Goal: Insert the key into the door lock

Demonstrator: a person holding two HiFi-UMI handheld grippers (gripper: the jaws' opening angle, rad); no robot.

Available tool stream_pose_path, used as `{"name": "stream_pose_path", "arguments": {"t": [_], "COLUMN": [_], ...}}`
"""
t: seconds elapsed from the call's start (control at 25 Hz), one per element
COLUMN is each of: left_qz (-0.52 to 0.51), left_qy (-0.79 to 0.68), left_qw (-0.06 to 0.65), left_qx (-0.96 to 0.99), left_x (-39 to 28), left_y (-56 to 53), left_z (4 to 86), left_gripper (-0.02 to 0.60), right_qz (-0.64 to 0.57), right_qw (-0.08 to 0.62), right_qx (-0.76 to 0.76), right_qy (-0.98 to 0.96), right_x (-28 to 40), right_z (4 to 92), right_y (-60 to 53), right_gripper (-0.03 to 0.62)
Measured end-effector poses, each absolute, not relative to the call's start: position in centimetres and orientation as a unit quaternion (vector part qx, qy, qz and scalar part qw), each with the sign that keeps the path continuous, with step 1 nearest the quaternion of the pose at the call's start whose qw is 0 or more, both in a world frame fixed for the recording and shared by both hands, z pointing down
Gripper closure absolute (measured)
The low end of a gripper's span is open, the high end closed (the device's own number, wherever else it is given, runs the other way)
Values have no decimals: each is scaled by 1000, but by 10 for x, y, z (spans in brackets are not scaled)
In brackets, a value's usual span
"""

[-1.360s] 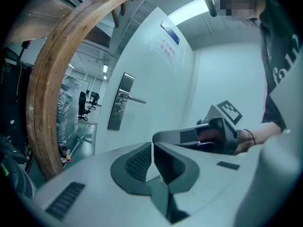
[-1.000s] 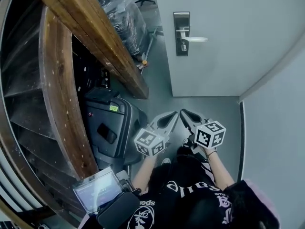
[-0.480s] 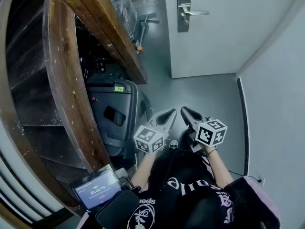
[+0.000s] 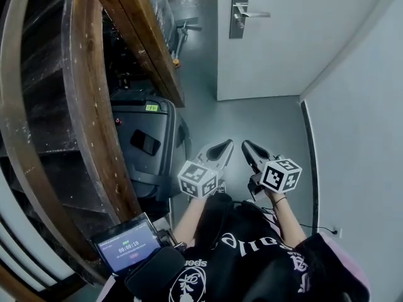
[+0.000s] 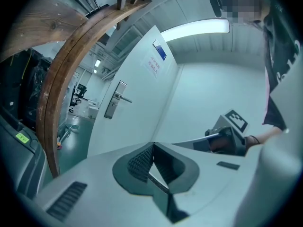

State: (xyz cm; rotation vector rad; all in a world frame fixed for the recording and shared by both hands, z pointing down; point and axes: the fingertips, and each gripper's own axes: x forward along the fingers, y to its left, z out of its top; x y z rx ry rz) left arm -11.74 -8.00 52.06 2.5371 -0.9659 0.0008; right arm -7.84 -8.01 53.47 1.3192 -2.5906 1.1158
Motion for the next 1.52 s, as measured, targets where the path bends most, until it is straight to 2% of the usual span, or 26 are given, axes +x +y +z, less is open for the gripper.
{"name": "stream_pose_path", "arguments": {"t": [0.4, 1.0, 1.2, 1.52], "left_qz": [-6, 13, 26, 37], "left_qy": [-382, -436, -434, -444], "left_qw": [207, 224, 217, 192], "left_qx": [900, 871, 874, 874], "left_x": [-87, -4, 13, 6], "left_y": [-21, 185, 225, 240], "left_z": [516, 540, 533, 522], "left_gripper": [577, 577, 577, 577], "right_qz": [349, 335, 337, 311], "right_qw": [26, 19, 17, 33], "right_qx": [407, 357, 343, 345], "right_qy": [-844, -872, -876, -885], "right_x": [-43, 41, 50, 42], "right_z": [532, 534, 528, 526], "right_y": [-6, 180, 218, 226], "right_gripper": [559, 559, 559, 559]}}
